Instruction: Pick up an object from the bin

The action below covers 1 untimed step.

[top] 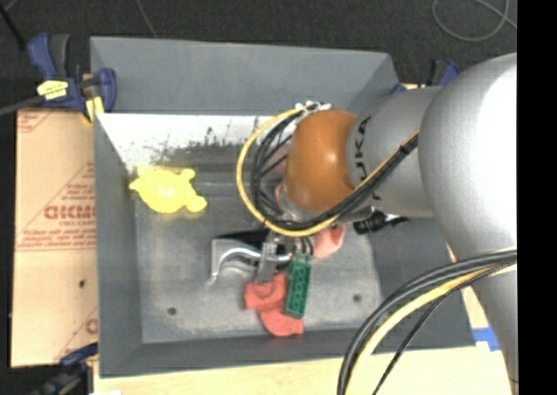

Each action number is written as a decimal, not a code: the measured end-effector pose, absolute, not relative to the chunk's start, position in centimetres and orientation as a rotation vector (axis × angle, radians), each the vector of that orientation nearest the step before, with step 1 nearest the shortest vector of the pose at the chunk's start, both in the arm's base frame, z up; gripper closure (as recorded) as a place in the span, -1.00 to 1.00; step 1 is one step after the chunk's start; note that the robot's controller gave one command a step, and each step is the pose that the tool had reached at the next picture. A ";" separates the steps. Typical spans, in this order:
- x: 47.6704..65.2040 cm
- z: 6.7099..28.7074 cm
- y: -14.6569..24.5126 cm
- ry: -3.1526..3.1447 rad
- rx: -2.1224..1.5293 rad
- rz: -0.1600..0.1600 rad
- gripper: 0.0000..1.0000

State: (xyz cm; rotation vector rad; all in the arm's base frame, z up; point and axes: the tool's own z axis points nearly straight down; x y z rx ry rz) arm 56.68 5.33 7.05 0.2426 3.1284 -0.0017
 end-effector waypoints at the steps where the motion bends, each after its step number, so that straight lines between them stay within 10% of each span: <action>1: 56.7 7.0 5.3 3.128 0.244 -0.002 1.00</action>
Offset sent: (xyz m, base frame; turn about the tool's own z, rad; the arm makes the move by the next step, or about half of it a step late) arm 0.0000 0.0000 0.0000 0.0000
